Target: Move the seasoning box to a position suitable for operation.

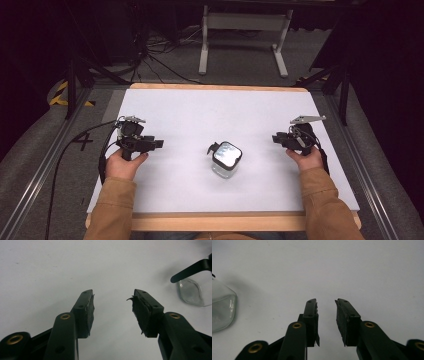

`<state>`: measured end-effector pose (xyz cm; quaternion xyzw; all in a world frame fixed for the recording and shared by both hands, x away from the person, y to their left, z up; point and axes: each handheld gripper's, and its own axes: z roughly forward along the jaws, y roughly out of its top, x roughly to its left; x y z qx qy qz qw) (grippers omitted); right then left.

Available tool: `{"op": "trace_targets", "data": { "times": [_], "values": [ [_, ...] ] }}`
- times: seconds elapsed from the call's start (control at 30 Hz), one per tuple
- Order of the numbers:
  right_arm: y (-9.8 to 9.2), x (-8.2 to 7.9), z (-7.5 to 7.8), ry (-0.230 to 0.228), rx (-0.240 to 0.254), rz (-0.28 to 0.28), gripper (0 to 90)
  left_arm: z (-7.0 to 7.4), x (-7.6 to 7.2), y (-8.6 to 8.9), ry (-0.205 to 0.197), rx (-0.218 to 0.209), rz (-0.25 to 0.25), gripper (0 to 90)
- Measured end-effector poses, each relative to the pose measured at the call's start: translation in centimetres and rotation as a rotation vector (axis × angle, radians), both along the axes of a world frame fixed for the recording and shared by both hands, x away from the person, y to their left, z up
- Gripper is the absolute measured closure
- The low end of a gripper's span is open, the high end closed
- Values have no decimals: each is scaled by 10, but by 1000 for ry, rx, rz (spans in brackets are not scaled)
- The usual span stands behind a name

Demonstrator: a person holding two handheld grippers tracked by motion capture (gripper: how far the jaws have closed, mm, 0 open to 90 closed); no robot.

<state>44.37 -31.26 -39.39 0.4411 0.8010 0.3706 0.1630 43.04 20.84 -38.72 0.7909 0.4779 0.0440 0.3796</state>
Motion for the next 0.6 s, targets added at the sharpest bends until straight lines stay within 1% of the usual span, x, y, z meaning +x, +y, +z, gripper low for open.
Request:
{"op": "trace_targets", "data": {
  "times": [0.03,0.07,0.1,0.13,0.2,0.23,0.27,0.3,0.33,0.37,0.43,0.47,0.53,0.57,0.6],
  "values": [
    [0,0,0,0,0,0,708,0,0,0,0,0,0,517],
    [1,-1,1,-1,4,6,710,1,-1,0,-9,-6,-4,517],
    [2,-1,1,-7,4,16,714,2,-1,0,-18,-20,-3,514],
    [3,-2,2,-10,7,26,715,4,-2,0,-20,-31,-13,513],
    [7,-4,4,-22,14,56,718,7,-4,-1,-33,-47,-18,511],
    [9,-5,5,-29,21,76,718,8,-4,-3,-42,-45,-26,510],
    [12,-6,6,-41,27,112,723,9,-5,-4,-42,-39,-30,508],
    [15,-7,7,-48,33,131,725,10,-5,-5,-46,-29,-31,508],
    [18,-8,8,-52,35,147,729,10,-5,-6,-44,-35,-37,507],
    [21,-9,9,-50,40,160,732,10,-6,-7,-46,-41,-41,506],
    [31,-11,10,-50,52,200,746,12,-7,-9,-47,-37,-46,505],
    [31,-11,10,-50,52,200,746,12,-7,-9,-47,-37,-46,505],
    [39,-13,11,-49,55,238,761,13,-8,-10,-50,-40,-47,505],
    [48,-15,11,-47,53,271,773,15,-8,-11,-56,-40,-58,503],
    [48,-15,11,-47,53,271,773,15,-8,-11,-56,-40,-58,503]
  ]
}}
